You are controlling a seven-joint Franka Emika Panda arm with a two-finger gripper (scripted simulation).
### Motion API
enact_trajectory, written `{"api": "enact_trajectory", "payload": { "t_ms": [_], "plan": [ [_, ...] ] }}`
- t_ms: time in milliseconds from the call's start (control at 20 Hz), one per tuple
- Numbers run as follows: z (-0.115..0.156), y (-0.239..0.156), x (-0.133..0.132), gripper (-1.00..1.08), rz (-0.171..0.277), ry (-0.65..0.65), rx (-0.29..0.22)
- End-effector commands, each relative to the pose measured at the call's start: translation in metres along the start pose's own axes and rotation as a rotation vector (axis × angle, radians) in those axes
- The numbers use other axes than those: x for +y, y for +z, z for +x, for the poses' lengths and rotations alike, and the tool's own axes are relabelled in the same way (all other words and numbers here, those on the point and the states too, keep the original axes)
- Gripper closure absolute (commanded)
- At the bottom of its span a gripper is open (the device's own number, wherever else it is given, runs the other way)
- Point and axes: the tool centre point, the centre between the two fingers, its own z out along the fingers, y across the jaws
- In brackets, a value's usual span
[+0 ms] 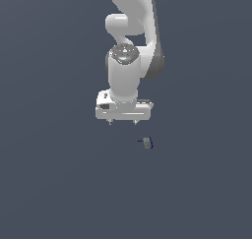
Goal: Pick up the object and move it to a goal position.
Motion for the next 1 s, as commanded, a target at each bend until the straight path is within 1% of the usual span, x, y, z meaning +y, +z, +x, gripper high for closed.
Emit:
{"api": "enact_trajectory", "payload": {
  "t_ms": [0,450,700,950],
  "plan": [
    [0.000,0.000,0.001,-0.92,-0.002,0.000,0.000],
    [0.001,0.004,-0.004,-0.92,0.003,0.056,-0.001],
    [0.003,0.009,-0.010,-0.92,0.007,0.130,-0.003],
    [0.005,0.017,-0.018,-0.92,0.013,0.235,-0.006]
  ]
}}
